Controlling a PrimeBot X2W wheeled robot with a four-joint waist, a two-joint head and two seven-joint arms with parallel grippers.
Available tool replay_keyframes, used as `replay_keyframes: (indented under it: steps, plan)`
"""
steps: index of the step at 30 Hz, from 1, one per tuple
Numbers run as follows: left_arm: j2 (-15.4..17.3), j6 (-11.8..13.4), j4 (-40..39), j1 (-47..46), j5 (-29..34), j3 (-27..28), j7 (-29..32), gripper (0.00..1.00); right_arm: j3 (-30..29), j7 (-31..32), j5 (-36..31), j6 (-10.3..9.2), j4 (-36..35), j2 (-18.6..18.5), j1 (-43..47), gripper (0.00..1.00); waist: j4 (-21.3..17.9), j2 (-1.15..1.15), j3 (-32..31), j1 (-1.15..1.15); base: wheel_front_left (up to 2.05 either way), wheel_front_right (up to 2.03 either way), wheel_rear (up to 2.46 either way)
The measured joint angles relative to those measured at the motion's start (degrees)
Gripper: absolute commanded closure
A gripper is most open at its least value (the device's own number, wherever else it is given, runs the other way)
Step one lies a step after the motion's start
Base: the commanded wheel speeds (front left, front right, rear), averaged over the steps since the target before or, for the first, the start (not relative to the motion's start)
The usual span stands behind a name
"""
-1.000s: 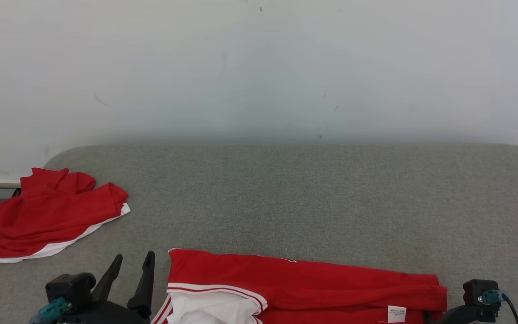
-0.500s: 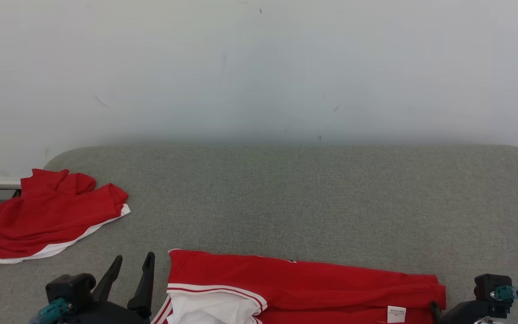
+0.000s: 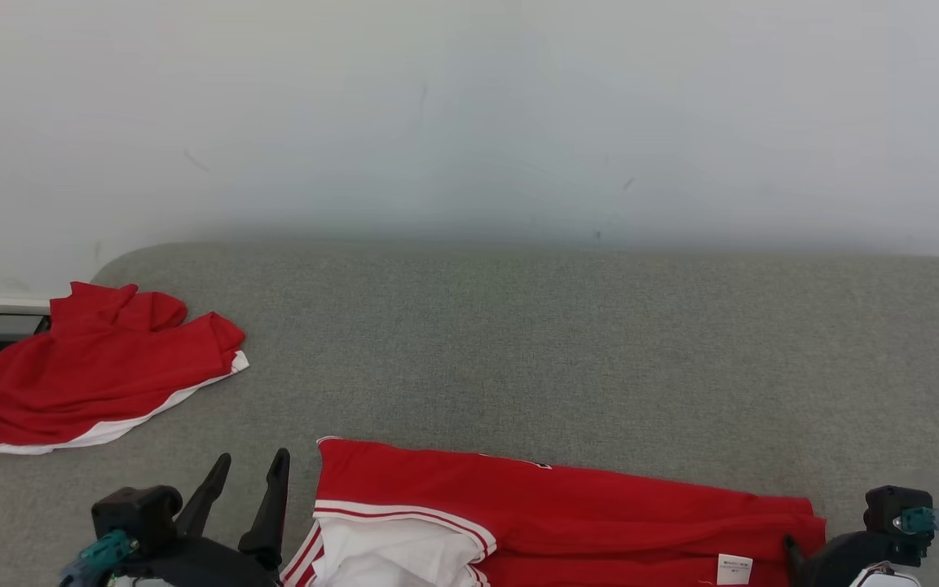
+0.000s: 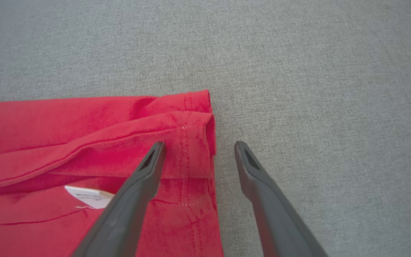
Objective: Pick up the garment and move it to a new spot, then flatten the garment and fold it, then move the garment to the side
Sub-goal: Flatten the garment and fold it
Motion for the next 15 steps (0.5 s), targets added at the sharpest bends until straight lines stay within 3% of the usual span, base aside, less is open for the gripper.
replay_keyframes:
  steps: [15]
  plan:
    - [0.0,0.0,0.2,-0.3,0.0,-0.5,0.2,0.00,-0.3,-0.5,0.0,-0.49,5.9,0.7,-1.0,0.00,1.4,0.00,0.8,0.00,0.00,0.00,0.00]
